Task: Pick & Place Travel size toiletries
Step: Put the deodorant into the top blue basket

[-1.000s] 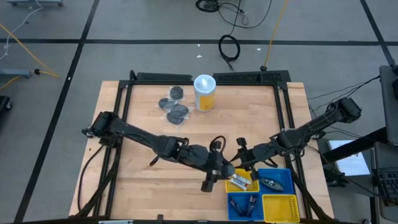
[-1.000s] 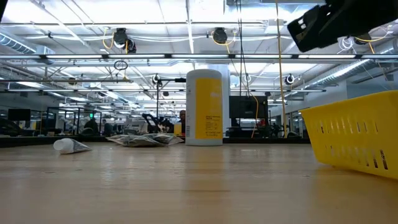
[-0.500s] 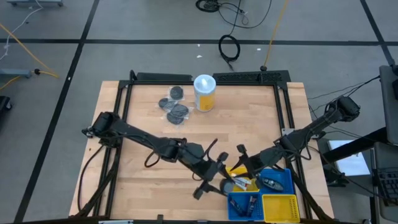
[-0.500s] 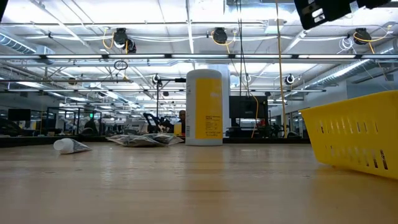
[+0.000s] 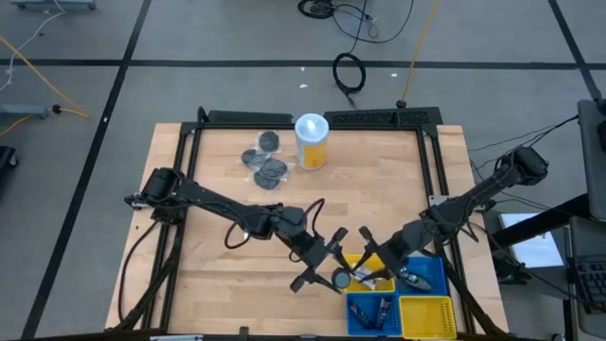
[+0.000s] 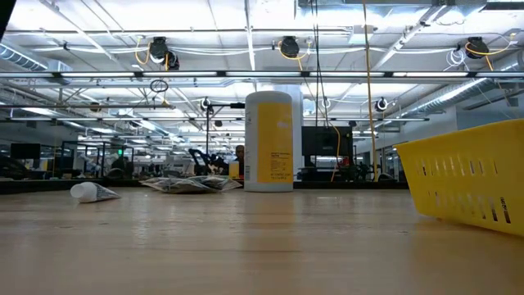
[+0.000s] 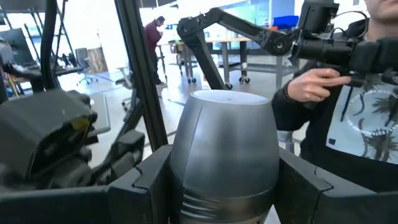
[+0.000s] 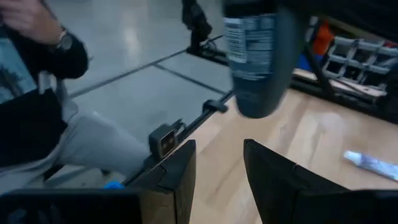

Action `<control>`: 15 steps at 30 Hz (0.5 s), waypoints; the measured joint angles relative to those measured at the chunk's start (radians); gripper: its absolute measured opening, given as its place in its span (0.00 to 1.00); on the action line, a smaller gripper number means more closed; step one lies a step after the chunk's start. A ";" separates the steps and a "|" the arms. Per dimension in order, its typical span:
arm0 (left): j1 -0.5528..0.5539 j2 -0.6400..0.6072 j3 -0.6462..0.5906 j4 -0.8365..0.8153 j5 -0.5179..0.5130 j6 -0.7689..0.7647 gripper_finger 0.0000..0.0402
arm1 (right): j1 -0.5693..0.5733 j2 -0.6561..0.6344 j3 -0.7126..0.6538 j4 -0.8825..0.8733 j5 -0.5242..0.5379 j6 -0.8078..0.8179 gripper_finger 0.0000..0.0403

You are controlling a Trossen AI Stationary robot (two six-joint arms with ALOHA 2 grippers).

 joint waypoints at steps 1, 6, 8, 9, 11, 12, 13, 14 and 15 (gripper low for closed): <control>0.000 0.000 -0.001 0.007 -0.001 0.003 0.50 | -0.005 0.000 0.000 0.008 0.002 0.000 0.33; -0.001 0.000 -0.002 0.007 -0.014 0.025 0.50 | -0.038 0.000 0.000 0.036 0.009 0.000 0.44; -0.002 0.000 -0.002 0.006 -0.053 0.022 0.50 | -0.045 0.001 0.000 0.034 0.031 0.000 0.50; -0.002 0.000 -0.002 0.003 -0.085 0.014 0.50 | -0.048 0.001 0.000 0.035 0.034 0.000 0.54; -0.001 0.000 -0.002 -0.001 -0.152 0.005 0.50 | -0.051 0.001 0.000 0.037 0.062 0.010 0.60; -0.001 0.000 -0.002 -0.003 -0.194 -0.005 0.50 | -0.051 0.001 0.000 0.037 0.087 0.012 0.63; -0.001 0.000 -0.002 -0.003 -0.239 -0.012 0.50 | -0.050 0.001 0.000 0.037 0.111 0.012 0.67; -0.001 0.000 -0.002 -0.004 -0.275 -0.018 0.50 | -0.050 0.001 0.000 0.037 0.131 0.012 0.69; -0.002 0.000 -0.002 -0.004 -0.312 -0.026 0.50 | -0.051 0.001 0.000 0.037 0.139 0.008 0.72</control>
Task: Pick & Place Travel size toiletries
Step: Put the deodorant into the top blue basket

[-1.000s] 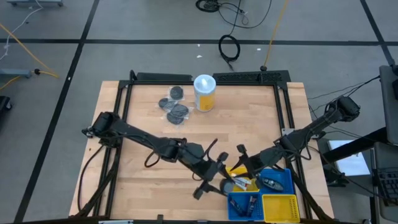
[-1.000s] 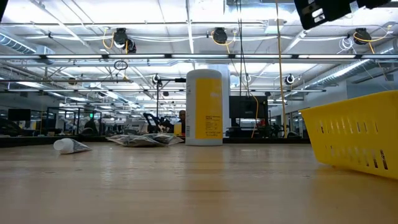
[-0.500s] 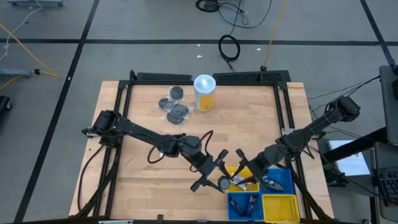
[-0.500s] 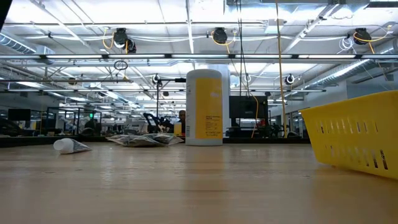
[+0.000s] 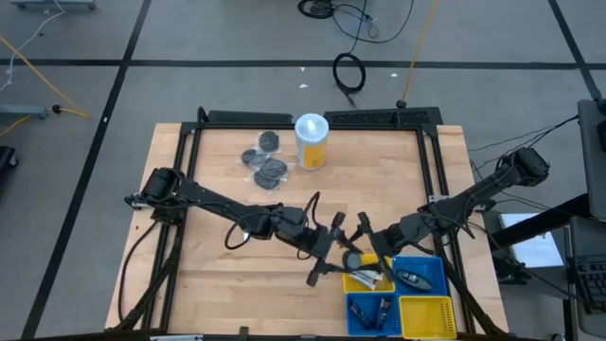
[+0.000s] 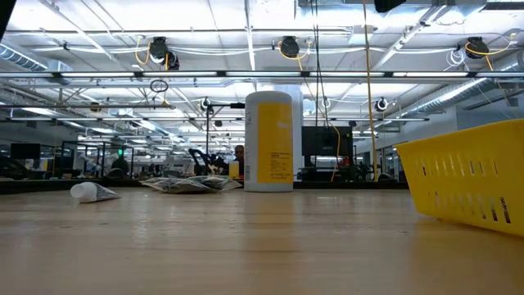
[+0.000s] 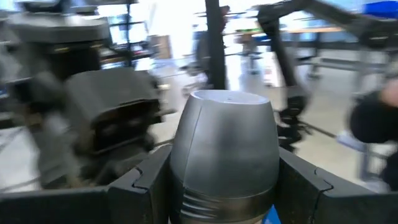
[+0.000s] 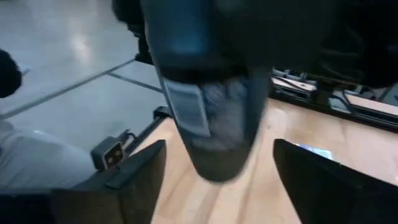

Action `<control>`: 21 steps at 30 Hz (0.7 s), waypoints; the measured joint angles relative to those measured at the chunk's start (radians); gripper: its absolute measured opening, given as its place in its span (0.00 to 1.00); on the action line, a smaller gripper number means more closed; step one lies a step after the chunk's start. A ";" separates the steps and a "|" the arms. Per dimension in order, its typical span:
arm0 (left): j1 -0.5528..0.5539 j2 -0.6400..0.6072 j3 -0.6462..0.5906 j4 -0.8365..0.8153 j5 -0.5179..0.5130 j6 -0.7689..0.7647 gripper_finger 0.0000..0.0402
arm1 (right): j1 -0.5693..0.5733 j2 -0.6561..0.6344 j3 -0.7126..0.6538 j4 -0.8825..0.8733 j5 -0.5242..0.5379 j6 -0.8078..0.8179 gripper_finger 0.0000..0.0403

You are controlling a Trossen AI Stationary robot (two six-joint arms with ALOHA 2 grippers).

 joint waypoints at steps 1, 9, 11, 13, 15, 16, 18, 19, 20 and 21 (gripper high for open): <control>-0.001 0.000 0.000 0.000 -0.029 -0.005 0.50 | 0.000 0.000 0.000 0.000 0.003 -0.003 0.75; -0.024 0.000 0.000 -0.002 -0.397 -0.039 0.50 | 0.000 0.000 0.000 0.009 0.097 -0.039 0.83; -0.029 0.000 0.000 -0.003 -0.472 -0.038 0.50 | -0.002 0.000 0.000 0.022 0.129 -0.040 0.83; -0.029 0.000 0.000 -0.004 -0.483 -0.029 0.50 | 0.000 0.001 0.000 0.039 0.181 -0.055 0.82; -0.028 0.000 0.000 -0.009 -0.496 -0.026 0.50 | 0.000 0.000 0.000 0.058 0.222 -0.078 0.81; -0.027 0.000 0.000 -0.012 -0.499 -0.025 0.50 | 0.000 0.000 0.000 0.065 0.232 -0.084 0.80; -0.027 0.000 0.000 -0.012 -0.503 -0.023 0.50 | 0.000 0.000 0.000 0.079 0.233 -0.086 0.77; -0.028 0.000 0.000 -0.010 -0.506 -0.022 0.50 | 0.000 0.000 0.000 0.086 0.231 -0.087 0.76; -0.028 0.000 0.000 -0.010 -0.506 -0.020 0.50 | 0.000 0.000 0.000 0.089 0.230 -0.087 0.74; -0.028 0.000 0.000 -0.010 -0.507 -0.018 0.50 | 0.000 0.000 0.000 0.089 0.231 -0.087 0.72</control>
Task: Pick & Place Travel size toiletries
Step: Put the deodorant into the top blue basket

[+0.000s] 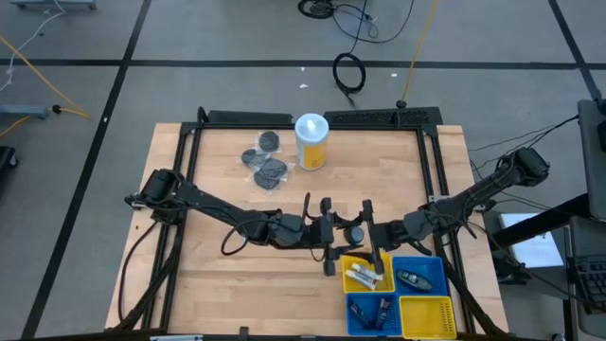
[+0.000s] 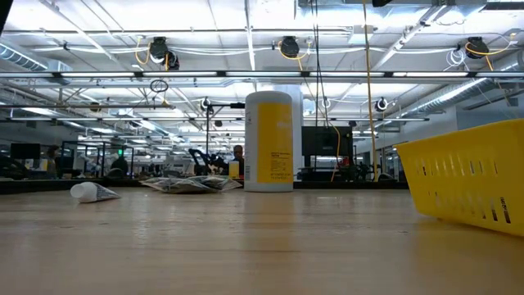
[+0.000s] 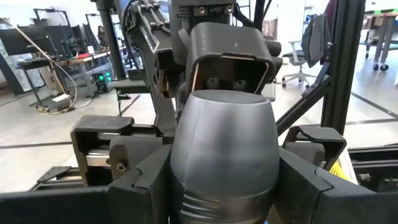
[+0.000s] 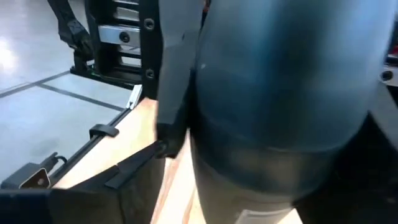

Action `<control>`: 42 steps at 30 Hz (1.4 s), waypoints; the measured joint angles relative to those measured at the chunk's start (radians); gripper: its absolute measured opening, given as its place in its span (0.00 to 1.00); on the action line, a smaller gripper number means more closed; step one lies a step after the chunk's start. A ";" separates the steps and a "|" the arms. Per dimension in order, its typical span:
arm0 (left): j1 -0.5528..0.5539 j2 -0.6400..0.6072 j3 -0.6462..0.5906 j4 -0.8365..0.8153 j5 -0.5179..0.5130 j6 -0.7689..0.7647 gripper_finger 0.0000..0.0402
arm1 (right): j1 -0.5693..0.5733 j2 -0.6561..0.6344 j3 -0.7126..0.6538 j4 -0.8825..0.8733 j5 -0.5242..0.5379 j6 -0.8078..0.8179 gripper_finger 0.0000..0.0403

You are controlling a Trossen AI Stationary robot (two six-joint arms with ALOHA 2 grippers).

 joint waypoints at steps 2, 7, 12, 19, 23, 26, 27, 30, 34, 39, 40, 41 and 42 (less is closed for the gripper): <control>0.000 0.000 0.000 -0.004 -0.005 0.001 0.50 | -0.001 0.000 0.000 -0.006 0.003 0.000 0.67; -0.002 0.000 0.000 0.004 -0.001 0.015 0.50 | -0.002 0.000 0.000 -0.002 0.008 0.002 0.48; -0.002 0.000 0.000 0.009 0.001 0.015 0.50 | -0.002 -0.001 0.000 -0.002 0.008 0.003 0.44; -0.002 0.000 0.000 0.009 0.000 0.003 0.52 | -0.002 -0.001 0.000 -0.003 0.004 0.004 0.44; 0.000 0.000 0.000 0.010 -0.004 0.004 0.67 | -0.001 -0.001 0.000 -0.007 -0.003 0.004 0.44; 0.000 0.000 0.000 0.012 -0.008 0.017 0.74 | 0.000 -0.001 0.000 -0.007 -0.005 0.004 0.44; 0.000 0.000 0.000 0.012 -0.008 0.025 0.75 | 0.000 -0.001 0.000 -0.008 -0.005 0.004 0.44; 0.000 0.000 0.000 0.013 -0.008 0.036 0.78 | 0.000 -0.001 0.000 -0.008 -0.005 0.005 0.44; -0.001 0.000 0.000 0.017 -0.008 0.038 0.78 | 0.001 -0.001 0.000 -0.008 -0.005 0.012 0.44; -0.007 -0.002 0.000 0.055 -0.010 0.046 0.76 | 0.001 0.000 0.000 -0.009 -0.007 0.014 0.44; -0.006 -0.002 0.000 0.055 -0.011 0.045 0.76 | 0.001 0.000 0.000 -0.009 -0.005 0.014 0.44; -0.006 -0.002 0.000 0.058 -0.015 0.045 0.76 | 0.001 0.000 0.000 -0.010 -0.005 0.014 0.44; -0.007 -0.004 0.000 0.058 -0.022 0.048 0.76 | 0.001 0.000 0.000 -0.011 -0.004 0.015 0.44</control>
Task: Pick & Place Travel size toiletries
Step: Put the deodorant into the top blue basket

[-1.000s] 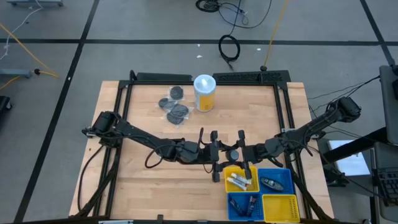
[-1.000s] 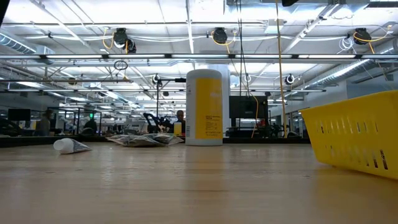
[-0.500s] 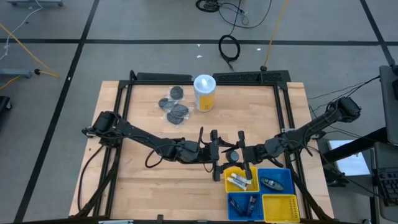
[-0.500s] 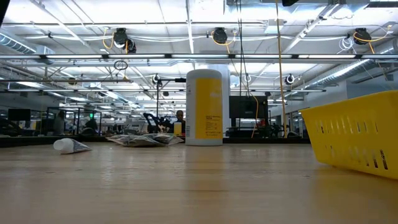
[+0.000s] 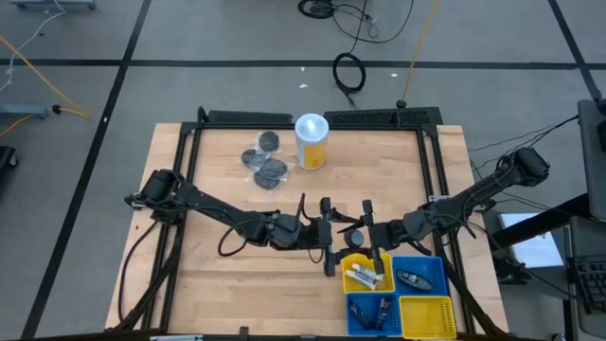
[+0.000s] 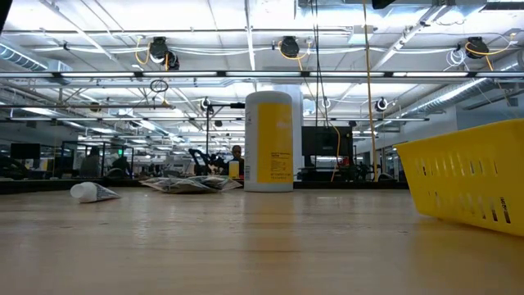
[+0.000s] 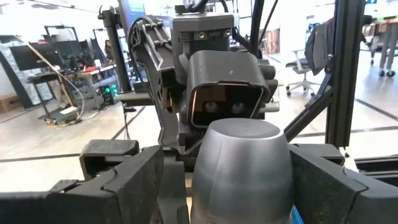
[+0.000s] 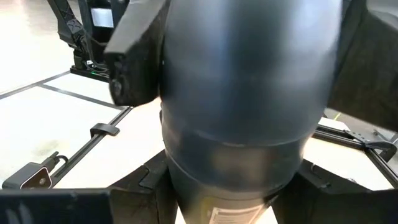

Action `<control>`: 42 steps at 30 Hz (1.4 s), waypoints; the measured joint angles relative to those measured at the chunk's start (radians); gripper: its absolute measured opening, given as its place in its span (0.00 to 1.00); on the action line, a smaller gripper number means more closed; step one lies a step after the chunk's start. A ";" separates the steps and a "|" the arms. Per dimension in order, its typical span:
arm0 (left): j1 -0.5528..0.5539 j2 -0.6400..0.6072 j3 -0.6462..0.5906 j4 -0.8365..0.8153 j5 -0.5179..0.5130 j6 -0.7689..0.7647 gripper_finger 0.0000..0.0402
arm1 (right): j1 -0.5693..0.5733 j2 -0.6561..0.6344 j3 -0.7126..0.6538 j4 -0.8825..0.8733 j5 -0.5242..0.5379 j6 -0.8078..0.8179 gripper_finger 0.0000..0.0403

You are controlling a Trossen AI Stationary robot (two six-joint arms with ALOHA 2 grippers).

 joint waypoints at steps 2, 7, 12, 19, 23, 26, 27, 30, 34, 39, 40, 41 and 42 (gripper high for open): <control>-0.007 -0.006 0.000 -0.014 -0.025 0.018 0.77 | 0.000 -0.001 0.000 -0.003 0.004 0.002 0.44; -0.034 -0.048 0.000 -0.079 -0.112 0.083 0.81 | 0.002 -0.040 0.000 -0.075 0.008 0.029 0.44; -0.058 -0.082 0.003 -0.146 -0.179 0.079 0.84 | 0.013 -0.090 -0.001 -0.159 -0.001 0.079 0.44; -0.076 -0.095 0.001 -0.245 -0.289 0.021 0.85 | 0.094 -0.132 -0.001 -0.345 0.000 0.308 0.44; -0.073 -0.093 0.001 -0.289 -0.291 -0.019 0.85 | 0.170 -0.134 -0.001 -0.439 -0.005 0.494 0.44; -0.072 -0.093 0.001 -0.314 -0.290 -0.036 0.85 | 0.227 -0.134 -0.001 -0.515 -0.027 0.634 0.44; -0.071 -0.093 0.001 -0.313 -0.290 -0.036 0.85 | 0.245 -0.134 -0.001 -0.540 -0.043 0.680 0.44; -0.066 -0.093 0.001 -0.318 -0.290 -0.046 0.85 | 0.302 -0.122 -0.001 -0.583 -0.095 0.822 0.44; -0.062 -0.092 0.001 -0.342 -0.290 -0.062 0.85 | 0.374 -0.074 -0.001 -0.616 -0.186 0.978 0.44; -0.057 -0.092 0.001 -0.359 -0.289 -0.075 0.85 | 0.450 -0.008 -0.001 -0.625 -0.286 1.146 0.44; -0.056 -0.092 0.001 -0.365 -0.288 -0.082 0.85 | 0.463 0.003 -0.001 -0.626 -0.306 1.177 0.44; -0.055 -0.092 0.001 -0.371 -0.288 -0.087 0.85 | 0.474 0.014 -0.001 -0.626 -0.323 1.209 0.44; -0.054 -0.092 0.001 -0.373 -0.288 -0.088 0.85 | 0.484 0.022 -0.001 -0.625 -0.339 1.240 0.44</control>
